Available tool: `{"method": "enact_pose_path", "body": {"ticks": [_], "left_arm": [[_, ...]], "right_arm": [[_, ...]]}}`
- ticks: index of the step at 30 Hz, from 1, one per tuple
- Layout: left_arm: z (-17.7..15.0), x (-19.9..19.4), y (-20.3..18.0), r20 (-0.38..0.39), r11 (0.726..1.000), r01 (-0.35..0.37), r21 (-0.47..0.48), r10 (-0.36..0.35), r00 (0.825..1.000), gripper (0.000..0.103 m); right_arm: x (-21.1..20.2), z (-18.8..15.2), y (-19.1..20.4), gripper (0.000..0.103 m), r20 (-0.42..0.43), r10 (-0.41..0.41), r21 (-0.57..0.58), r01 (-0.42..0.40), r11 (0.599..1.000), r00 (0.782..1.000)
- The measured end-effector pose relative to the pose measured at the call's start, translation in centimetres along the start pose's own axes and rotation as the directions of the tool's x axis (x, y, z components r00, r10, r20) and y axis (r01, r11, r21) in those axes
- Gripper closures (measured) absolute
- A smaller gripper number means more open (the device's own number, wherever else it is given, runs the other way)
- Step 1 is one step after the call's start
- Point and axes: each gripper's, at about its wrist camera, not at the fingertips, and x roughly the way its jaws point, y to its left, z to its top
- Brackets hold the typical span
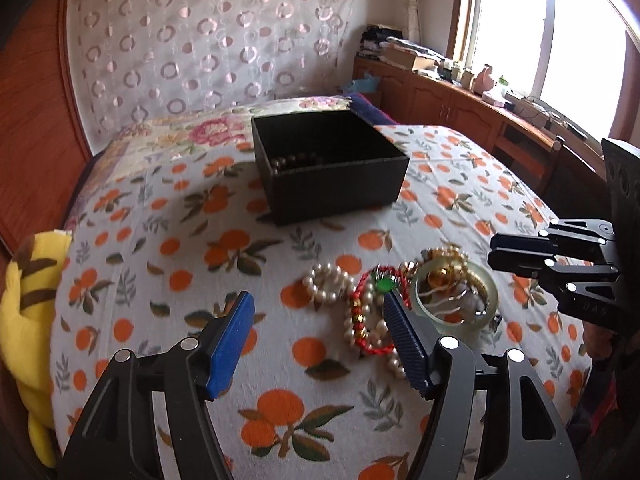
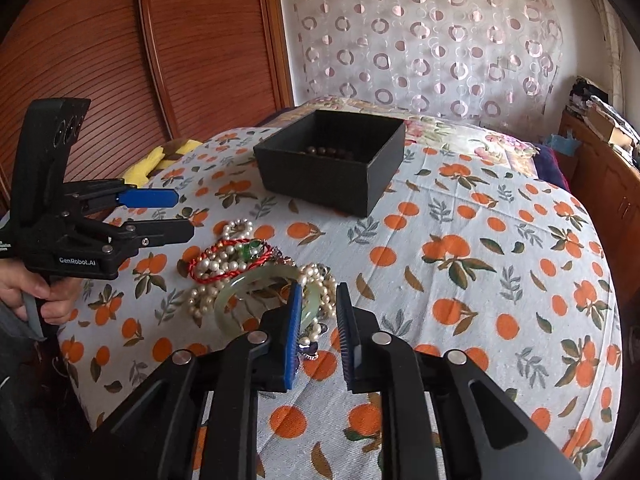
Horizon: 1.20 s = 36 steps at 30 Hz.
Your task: Organize jewelry
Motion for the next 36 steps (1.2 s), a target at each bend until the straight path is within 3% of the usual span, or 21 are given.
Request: {"method": "enact_pose_path", "body": {"ticks": [5, 16, 20, 36], "left_arm": [[-0.2, 0.8, 0.0, -0.036, 0.999, 0.049, -0.017, -0.049, 0.998, 0.068], [-0.5, 2.9, -0.5, -0.090, 0.996, 0.087, -0.022, -0.089, 0.992, 0.080], [-0.2, 3.1, -0.5, -0.090, 0.992, 0.123, -0.033, -0.125, 0.988, 0.096], [1.0, -2.6, -0.7, 0.072, 0.996, 0.083, -0.034, -0.080, 0.994, 0.097]], "right_arm": [[-0.2, 0.0, -0.2, 0.084, 0.004, -0.011, 0.008, 0.011, 1.000, 1.000], [-0.6, -0.1, -0.2, 0.084, 0.006, -0.003, 0.016, 0.003, 1.000, 1.000], [-0.6, -0.1, 0.2, 0.084, 0.006, 0.002, 0.006, -0.002, 1.000, 1.000], [-0.2, -0.1, 0.3, 0.084, -0.001, 0.009, 0.007, -0.009, 1.000, 1.000]]}}
